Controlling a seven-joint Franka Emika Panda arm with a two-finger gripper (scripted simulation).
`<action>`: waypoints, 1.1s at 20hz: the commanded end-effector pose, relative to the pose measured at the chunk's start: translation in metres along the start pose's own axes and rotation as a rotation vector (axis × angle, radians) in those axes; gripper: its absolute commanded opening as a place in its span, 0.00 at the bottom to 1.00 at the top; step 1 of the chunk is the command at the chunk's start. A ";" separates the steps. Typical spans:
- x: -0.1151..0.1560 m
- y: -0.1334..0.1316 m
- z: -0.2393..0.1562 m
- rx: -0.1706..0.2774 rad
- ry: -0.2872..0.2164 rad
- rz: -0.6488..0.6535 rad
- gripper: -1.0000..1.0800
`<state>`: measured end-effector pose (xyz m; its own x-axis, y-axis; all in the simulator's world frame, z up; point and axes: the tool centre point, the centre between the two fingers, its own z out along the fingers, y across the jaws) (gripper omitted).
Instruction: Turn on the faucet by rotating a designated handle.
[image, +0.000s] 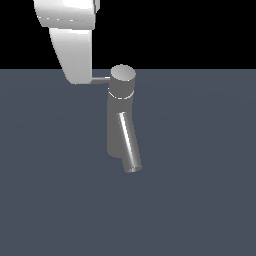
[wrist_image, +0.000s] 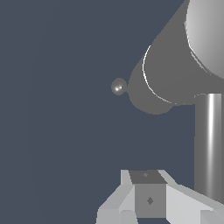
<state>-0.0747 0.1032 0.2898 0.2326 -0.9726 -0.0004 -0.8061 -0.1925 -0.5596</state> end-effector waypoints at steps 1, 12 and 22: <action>-0.001 0.006 0.000 0.000 0.000 0.000 0.00; -0.002 0.034 0.000 0.000 0.001 0.000 0.00; -0.004 0.057 0.000 -0.001 0.002 0.000 0.00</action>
<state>-0.1163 0.1023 0.2634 0.2427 -0.9701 0.0020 -0.7997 -0.2012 -0.5657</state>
